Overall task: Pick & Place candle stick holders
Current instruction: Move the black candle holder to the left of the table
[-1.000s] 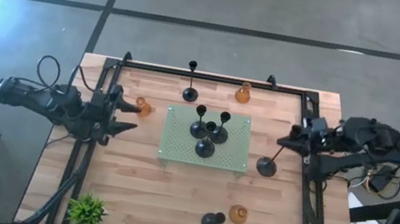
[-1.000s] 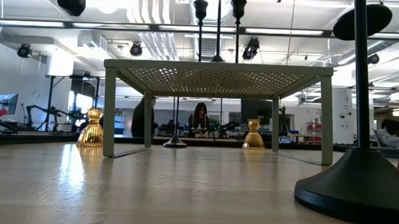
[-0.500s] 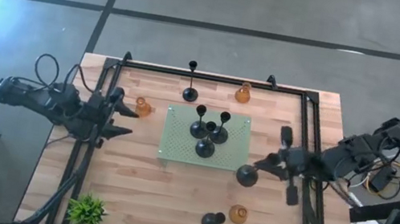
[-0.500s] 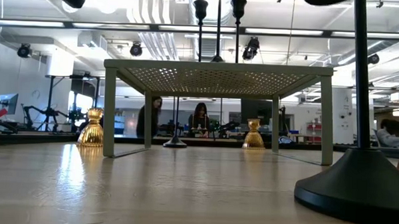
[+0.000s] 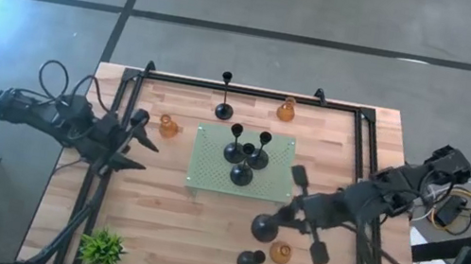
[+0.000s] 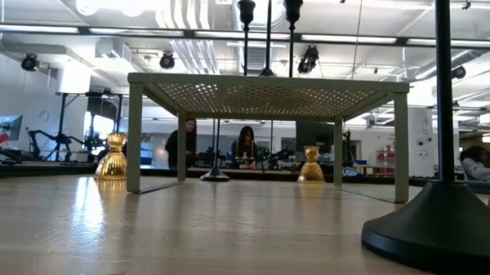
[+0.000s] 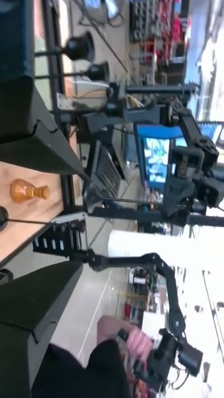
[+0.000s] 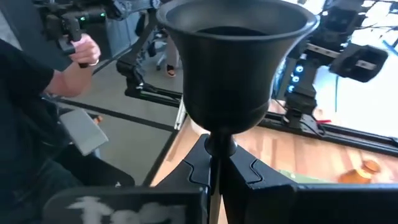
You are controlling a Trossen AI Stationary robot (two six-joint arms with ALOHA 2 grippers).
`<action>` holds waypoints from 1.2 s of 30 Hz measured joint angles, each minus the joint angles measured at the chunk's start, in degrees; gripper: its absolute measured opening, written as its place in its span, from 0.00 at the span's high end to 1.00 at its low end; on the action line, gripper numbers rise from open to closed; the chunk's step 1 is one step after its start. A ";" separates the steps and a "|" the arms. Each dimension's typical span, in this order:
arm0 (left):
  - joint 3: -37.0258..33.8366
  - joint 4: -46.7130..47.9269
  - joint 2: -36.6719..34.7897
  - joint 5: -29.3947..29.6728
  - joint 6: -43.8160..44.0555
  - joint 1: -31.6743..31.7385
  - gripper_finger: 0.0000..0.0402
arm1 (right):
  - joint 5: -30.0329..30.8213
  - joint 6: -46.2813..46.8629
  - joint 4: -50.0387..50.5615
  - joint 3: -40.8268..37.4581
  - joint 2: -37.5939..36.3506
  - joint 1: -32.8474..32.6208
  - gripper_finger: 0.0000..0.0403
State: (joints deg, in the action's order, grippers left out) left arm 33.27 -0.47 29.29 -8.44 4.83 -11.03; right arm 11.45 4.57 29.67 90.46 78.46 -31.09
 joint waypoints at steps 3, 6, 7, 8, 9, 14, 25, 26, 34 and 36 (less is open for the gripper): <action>0.48 0.02 0.16 -0.29 -0.52 0.00 0.39 | -3.14 -0.60 -1.32 1.81 2.92 1.43 0.98; 0.62 0.02 0.23 -0.29 -1.16 0.00 0.39 | -8.34 -0.53 -2.39 3.66 5.83 3.41 0.98; 0.62 0.04 0.23 -0.29 -1.33 0.00 0.39 | -9.51 -0.45 -2.53 4.50 6.89 4.00 0.98; 0.62 0.04 0.23 -0.29 -1.36 0.00 0.39 | -10.65 -0.33 -2.48 5.29 7.77 4.55 0.98; 0.61 0.02 0.23 -0.29 -1.37 0.00 0.39 | -11.97 -0.39 -2.43 6.13 8.74 5.01 0.98; 0.47 -0.20 1.62 0.45 -1.40 0.00 0.39 | -15.54 -2.06 -2.59 9.84 12.72 6.77 0.98; 3.56 -6.14 17.14 4.29 -6.48 -6.36 0.39 | -11.83 -2.43 -2.62 10.71 15.07 9.78 0.98; 4.37 -6.87 19.07 4.73 -7.31 -7.60 0.39 | -11.55 -2.33 -2.60 10.61 15.03 10.06 0.98; 14.88 -7.33 31.06 9.47 -10.17 -12.12 0.39 | -11.49 -1.74 -3.21 9.99 15.36 10.11 0.98; 17.09 -6.50 33.33 9.30 -10.96 -12.17 0.39 | -11.46 -1.71 -3.38 9.78 15.36 10.26 0.98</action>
State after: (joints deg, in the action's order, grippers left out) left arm 50.36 -6.97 62.63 0.86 -6.13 -23.20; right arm -0.01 2.85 26.29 100.24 93.82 -20.84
